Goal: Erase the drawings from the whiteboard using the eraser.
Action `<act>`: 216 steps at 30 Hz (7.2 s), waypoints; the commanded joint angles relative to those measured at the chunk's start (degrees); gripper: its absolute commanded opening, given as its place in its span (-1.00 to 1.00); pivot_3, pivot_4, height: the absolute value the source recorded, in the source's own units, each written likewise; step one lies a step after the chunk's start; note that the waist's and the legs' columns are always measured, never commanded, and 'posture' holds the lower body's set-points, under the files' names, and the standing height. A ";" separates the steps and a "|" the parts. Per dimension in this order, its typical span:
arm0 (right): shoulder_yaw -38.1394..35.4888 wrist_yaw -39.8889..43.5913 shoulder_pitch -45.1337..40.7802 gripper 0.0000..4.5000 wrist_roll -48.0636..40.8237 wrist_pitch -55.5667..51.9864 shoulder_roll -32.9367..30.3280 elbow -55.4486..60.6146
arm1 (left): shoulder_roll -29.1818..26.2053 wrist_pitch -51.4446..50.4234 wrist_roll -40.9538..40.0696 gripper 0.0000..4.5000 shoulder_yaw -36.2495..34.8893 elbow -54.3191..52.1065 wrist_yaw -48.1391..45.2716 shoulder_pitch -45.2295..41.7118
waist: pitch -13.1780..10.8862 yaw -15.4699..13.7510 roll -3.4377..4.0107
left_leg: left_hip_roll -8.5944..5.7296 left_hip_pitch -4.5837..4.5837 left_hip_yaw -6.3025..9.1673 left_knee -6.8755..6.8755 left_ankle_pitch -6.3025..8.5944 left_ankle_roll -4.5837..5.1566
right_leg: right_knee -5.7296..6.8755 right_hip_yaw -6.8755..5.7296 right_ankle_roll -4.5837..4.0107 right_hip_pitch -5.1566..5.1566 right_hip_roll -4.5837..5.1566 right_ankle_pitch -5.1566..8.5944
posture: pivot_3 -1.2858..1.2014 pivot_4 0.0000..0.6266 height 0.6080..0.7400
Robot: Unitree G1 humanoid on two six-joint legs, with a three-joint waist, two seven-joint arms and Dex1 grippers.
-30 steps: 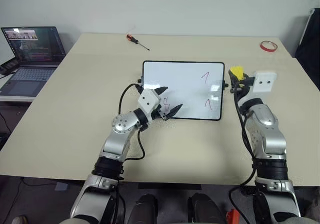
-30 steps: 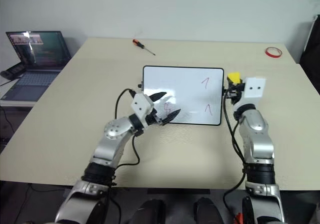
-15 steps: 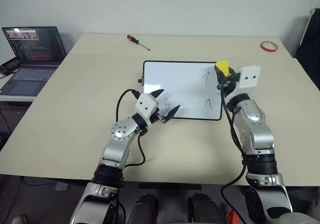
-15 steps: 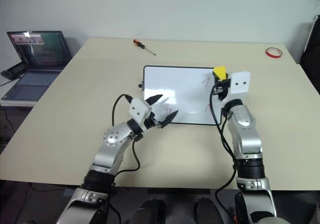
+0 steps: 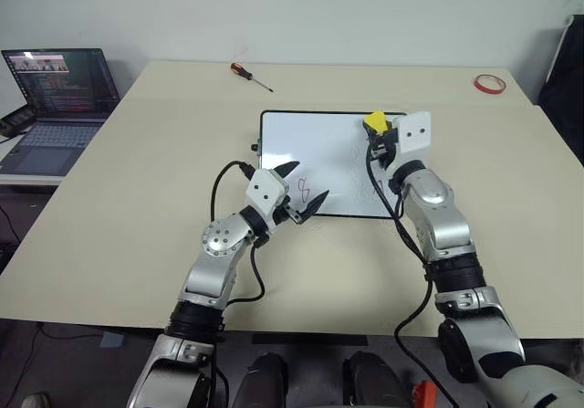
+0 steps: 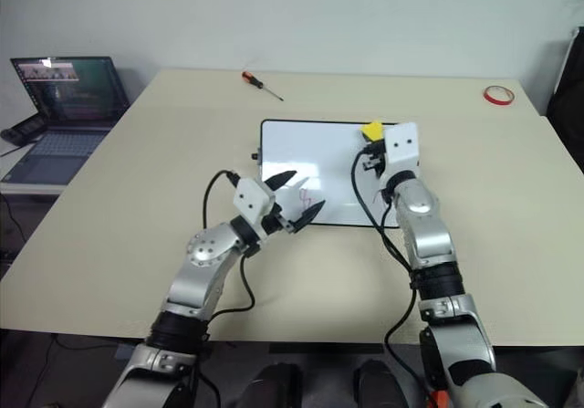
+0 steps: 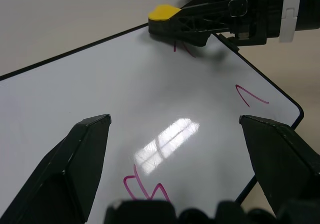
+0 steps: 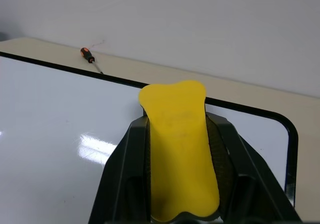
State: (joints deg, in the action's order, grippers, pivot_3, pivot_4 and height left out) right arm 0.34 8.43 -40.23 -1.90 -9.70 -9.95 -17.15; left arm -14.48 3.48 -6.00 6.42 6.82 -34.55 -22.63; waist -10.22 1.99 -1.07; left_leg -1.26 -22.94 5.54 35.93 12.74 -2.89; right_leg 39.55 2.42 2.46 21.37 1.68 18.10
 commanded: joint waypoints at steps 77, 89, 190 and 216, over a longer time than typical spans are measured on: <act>-4.68 6.43 24.01 -0.48 -0.08 -14.42 -7.85 37.53 | -0.10 -3.46 -2.05 1.00 1.12 -8.41 -2.56 5.78 | 0.06 -0.31 -0.07 | -0.03 -0.05 0.16 -0.03 0.00 0.01 | -0.28 -0.10 0.03 -0.14 0.02 -0.03 | 0.03 -0.52 1.00; -7.66 5.62 53.08 -0.48 -0.18 -12.22 -7.54 59.31 | -2.09 -4.64 -3.63 1.00 -0.15 -12.66 -3.35 11.39 | 0.06 -0.20 -0.06 | 0.01 -0.02 0.12 -0.17 0.01 0.01 | -0.48 -0.07 0.05 -0.19 0.03 -0.03 | 0.03 -0.52 1.00; 2.15 9.74 32.68 -0.48 8.78 -11.13 -14.16 33.70 | -3.35 -5.44 -3.14 1.00 -0.34 -12.14 -0.82 8.43 | 0.08 -0.17 -0.09 | -0.01 0.06 0.12 -0.02 0.00 0.01 | -0.44 -0.08 0.11 -0.31 0.01 -0.12 | 0.03 -0.52 1.00; 7.02 10.80 29.08 -0.48 13.43 -11.11 -15.01 27.31 | -3.75 -5.81 -2.88 1.00 -0.48 -13.40 -0.30 9.06 | 0.12 -0.37 -0.13 | 0.00 0.19 0.22 0.04 0.00 0.01 | -0.47 -0.12 0.10 -0.54 0.00 -0.15 | 0.03 -0.52 1.00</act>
State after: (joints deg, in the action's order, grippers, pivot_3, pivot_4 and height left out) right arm 8.44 19.13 -12.38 10.65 -18.28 -24.12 10.48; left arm -18.17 -2.60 -8.75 6.40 -4.33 -35.36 -12.75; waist -10.10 1.62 -1.21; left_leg -1.26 -22.74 5.76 35.97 12.74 -2.89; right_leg 39.08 2.29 2.56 20.82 1.69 17.95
